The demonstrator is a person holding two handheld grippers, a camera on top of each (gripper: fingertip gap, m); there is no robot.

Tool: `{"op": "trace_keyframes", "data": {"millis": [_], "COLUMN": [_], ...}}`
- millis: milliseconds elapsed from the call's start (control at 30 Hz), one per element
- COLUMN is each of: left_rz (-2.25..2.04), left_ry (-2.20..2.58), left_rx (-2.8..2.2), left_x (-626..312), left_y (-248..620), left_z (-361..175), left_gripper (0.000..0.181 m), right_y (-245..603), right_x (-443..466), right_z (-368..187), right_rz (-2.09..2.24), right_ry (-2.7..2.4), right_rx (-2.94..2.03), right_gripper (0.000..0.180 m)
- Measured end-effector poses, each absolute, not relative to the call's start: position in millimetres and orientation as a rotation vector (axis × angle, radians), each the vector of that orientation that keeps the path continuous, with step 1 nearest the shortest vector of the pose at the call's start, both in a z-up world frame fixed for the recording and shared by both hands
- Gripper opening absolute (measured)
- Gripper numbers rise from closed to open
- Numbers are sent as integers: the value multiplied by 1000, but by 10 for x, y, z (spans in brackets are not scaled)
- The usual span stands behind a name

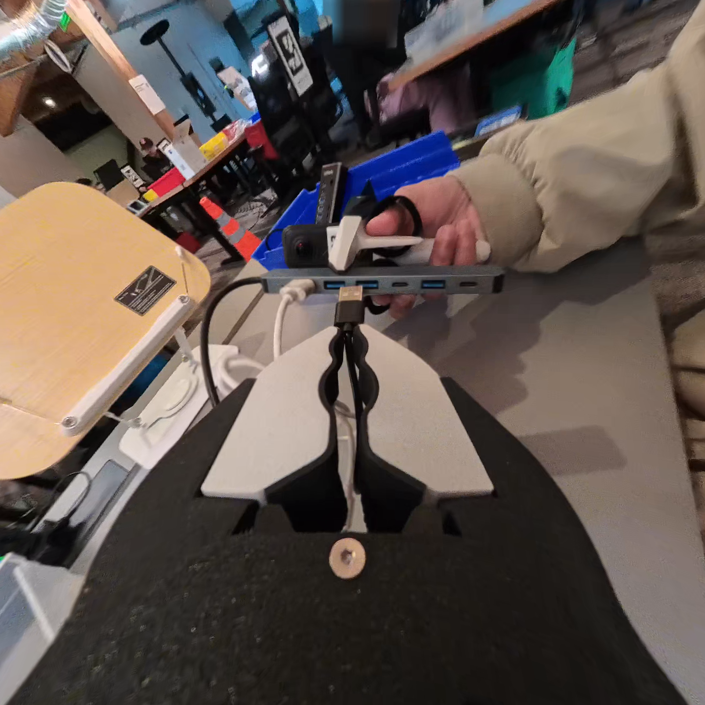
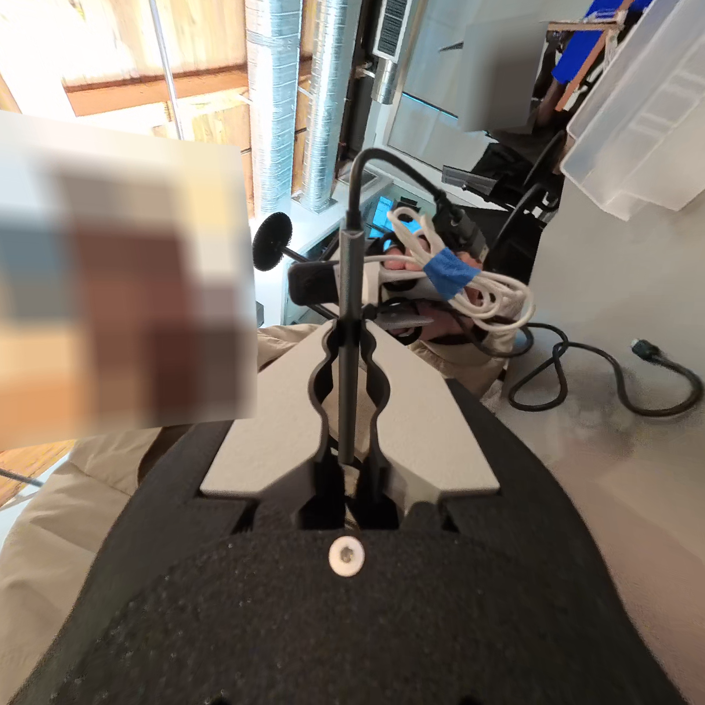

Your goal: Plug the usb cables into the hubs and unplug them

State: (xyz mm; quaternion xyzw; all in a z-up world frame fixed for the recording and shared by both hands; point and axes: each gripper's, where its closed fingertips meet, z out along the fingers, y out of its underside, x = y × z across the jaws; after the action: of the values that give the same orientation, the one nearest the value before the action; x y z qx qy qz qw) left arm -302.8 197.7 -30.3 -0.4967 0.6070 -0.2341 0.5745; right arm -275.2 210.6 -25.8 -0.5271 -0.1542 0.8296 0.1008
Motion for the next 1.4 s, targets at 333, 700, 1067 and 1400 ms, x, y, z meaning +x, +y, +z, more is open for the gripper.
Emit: {"op": "trace_keyframes", "data": {"millis": [333, 700, 1067, 1400], "left_rz": [-504, -366, -103, -422], "left_ry": [1475, 1534, 1624, 1469], "left_rx": [-1284, -1338, -1296, -1289], "left_x": [-3058, -3086, -3095, -3075], "left_y": [2091, 2150, 2180, 2144], "left_z": [-519, -664, -824, -589], "left_gripper": [5, 4, 4, 4], "right_y": [2096, 2142, 2208, 2195], "right_x": [-2805, -2822, -2803, -2831], "right_z": [-430, -594, -744, -697], "right_rz": [2312, 2066, 2016, 2023], "right_ry": [-536, -610, -552, -556], "right_rx": [-1689, -1837, -1926, -1892], "right_gripper": [9, 9, 9, 9]}}
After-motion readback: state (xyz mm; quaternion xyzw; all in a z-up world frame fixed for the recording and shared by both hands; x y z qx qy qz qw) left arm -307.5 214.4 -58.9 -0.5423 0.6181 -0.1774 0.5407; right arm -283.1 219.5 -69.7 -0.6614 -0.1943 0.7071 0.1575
